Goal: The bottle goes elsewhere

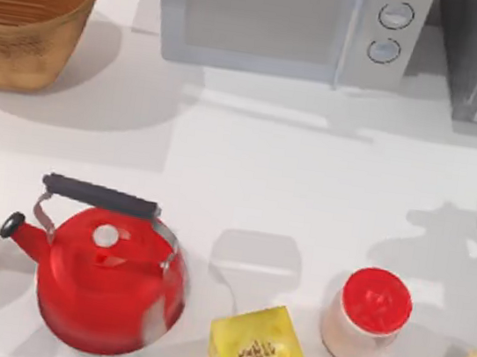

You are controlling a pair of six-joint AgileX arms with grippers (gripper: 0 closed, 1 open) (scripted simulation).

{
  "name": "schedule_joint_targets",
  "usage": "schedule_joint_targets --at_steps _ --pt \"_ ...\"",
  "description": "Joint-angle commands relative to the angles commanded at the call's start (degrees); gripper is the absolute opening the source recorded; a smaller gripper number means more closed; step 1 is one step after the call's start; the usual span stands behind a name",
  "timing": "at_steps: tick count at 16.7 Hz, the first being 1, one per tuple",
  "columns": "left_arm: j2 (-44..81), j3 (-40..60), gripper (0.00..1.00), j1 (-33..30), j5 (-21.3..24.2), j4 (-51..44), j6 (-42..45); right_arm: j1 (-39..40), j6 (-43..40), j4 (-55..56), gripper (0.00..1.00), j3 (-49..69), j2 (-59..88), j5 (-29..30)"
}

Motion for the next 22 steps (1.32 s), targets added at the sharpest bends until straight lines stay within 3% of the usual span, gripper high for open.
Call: schedule_joint_targets --at_steps 3,6,12,22 --pt "0.0 0.0 1.0 0.0 0.0 0.0 0.0 -8.0 0.5 -1.3 0.0 -4.0 -5.6 0.5" --pt "0.0 0.0 1.0 0.0 0.0 0.0 0.0 -11.1 0.9 -1.9 0.0 -5.8 -8.0 0.8" --pt "0.0 0.0 1.0 0.0 0.0 0.0 0.0 -10.5 1.0 -0.9 0.0 -4.9 -6.8 0.9" --pt "0.0 0.0 1.0 0.0 0.0 0.0 0.0 -7.7 2.2 9.9 0.0 1.9 11.7 4.4"
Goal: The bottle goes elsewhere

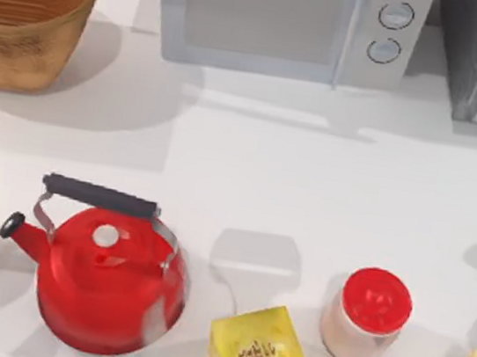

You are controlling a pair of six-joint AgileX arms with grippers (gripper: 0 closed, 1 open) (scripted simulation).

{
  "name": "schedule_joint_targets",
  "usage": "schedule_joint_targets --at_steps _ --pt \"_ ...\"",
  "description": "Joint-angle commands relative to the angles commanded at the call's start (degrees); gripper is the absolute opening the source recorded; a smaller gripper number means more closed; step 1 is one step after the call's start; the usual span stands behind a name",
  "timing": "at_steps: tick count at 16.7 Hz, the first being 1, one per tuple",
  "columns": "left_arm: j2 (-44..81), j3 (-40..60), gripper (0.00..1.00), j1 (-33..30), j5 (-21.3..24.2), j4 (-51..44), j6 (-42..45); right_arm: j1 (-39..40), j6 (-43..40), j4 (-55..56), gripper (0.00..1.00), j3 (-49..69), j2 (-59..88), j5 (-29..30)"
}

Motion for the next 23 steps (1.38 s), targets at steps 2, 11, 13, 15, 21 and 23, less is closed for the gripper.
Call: schedule_joint_targets --at_steps 2,11,13,15,21,23 --pt "0.0 0.0 1.0 0.0 0.0 0.0 0.0 0.4 0.0 0.5 0.0 0.5 0.5 0.2" --pt "0.0 0.0 1.0 0.0 0.0 0.0 0.0 0.4 0.0 0.5 0.53 0.5 0.5 0.2" --pt "0.0 0.0 1.0 0.0 0.0 0.0 0.0 0.4 0.0 0.5 0.68 0.5 0.5 0.2" --pt "0.0 0.0 1.0 0.0 0.0 0.0 0.0 0.4 0.0 0.5 0.83 0.5 0.5 0.2" --pt "0.0 0.0 1.0 0.0 0.0 0.0 0.0 0.4 0.0 0.5 1.0 0.5 0.5 0.2" --pt "0.0 0.0 1.0 0.0 0.0 0.0 0.0 0.4 0.0 0.5 1.0 0.5 0.5 0.2"
